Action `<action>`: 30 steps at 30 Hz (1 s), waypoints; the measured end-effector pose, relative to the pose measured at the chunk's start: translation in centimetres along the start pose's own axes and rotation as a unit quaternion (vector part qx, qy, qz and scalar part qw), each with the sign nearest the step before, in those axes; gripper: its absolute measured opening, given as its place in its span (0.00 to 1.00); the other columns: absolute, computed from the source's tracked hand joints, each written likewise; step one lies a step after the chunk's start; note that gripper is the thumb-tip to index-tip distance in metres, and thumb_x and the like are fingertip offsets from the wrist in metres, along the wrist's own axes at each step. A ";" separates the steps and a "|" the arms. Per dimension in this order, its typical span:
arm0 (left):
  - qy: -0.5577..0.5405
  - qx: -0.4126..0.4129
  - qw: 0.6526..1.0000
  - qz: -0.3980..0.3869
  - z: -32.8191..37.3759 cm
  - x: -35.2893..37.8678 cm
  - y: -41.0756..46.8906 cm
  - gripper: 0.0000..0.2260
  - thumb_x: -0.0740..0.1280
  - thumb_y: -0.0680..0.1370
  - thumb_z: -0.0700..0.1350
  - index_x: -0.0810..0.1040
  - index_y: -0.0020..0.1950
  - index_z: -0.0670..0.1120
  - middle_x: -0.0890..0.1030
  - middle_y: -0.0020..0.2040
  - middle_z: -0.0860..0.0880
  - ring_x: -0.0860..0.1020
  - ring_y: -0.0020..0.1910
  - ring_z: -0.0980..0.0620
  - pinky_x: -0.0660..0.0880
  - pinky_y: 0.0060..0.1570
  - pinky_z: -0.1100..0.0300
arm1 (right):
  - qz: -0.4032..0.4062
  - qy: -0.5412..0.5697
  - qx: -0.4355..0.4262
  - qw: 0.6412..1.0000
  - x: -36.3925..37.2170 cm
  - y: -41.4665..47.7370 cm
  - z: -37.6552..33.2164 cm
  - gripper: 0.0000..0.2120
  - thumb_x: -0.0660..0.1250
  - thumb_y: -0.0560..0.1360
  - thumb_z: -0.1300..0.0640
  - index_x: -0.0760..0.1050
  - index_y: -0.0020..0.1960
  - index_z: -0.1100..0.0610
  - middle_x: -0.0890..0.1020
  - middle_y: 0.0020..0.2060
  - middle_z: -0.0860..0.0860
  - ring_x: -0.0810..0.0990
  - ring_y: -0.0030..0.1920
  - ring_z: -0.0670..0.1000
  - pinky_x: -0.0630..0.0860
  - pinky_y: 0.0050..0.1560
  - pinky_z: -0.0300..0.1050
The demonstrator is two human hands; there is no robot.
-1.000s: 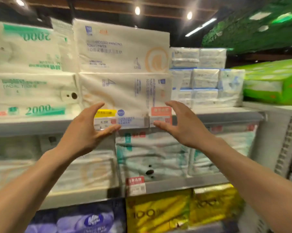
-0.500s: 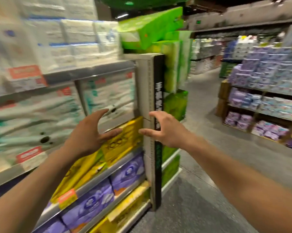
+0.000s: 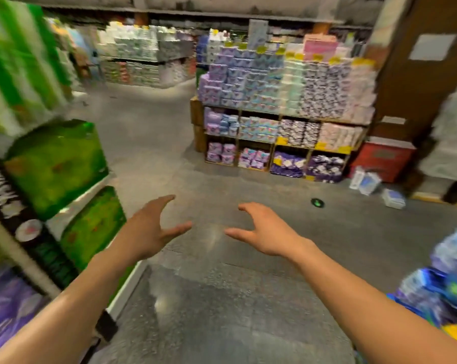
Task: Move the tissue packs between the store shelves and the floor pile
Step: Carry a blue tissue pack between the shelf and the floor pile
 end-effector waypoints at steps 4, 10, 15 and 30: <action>0.017 0.066 0.994 -0.082 5.9 8.0 7.0 0.40 0.66 0.72 0.69 0.60 0.80 0.53 0.65 0.78 0.50 0.66 0.75 0.50 0.63 0.71 0.56 | 0.004 -0.011 0.087 0.996 -1.8 0.5 11.5 0.40 0.64 0.75 0.32 0.63 0.78 0.54 0.65 0.78 0.53 0.61 0.78 0.53 0.60 0.77 0.51; -0.011 0.154 0.975 -0.158 12.0 18.1 19.3 0.58 0.48 0.58 0.87 0.62 0.79 0.53 0.67 0.77 0.50 0.67 0.75 0.51 0.63 0.73 0.58 | 0.012 -0.005 0.234 0.972 -3.1 1.7 26.1 0.60 0.46 0.58 0.16 0.57 0.81 0.51 0.53 0.82 0.54 0.49 0.81 0.57 0.52 0.79 0.60; -0.014 0.234 0.951 -0.202 18.8 25.1 31.2 0.59 0.45 0.58 0.87 0.61 0.80 0.52 0.66 0.78 0.51 0.65 0.75 0.52 0.62 0.74 0.57 | 0.071 0.038 0.347 0.934 -6.7 4.2 37.1 0.60 0.47 0.59 0.15 0.55 0.81 0.50 0.53 0.82 0.53 0.48 0.82 0.55 0.53 0.79 0.61; -0.006 0.376 0.855 -0.358 42.9 48.1 54.8 0.43 0.61 0.73 0.74 0.56 0.81 0.53 0.62 0.80 0.51 0.63 0.76 0.52 0.61 0.74 0.57 | 0.210 0.198 0.515 0.807 -12.1 9.7 66.2 0.58 0.57 0.60 0.15 0.59 0.80 0.49 0.60 0.80 0.51 0.58 0.79 0.54 0.59 0.78 0.55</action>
Point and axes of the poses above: each hand's wrist, its own y-axis towards the middle knuckle, its own x-axis out of the palm, z = x × y, the point moved 10 cm from there along y, towards the middle knuckle
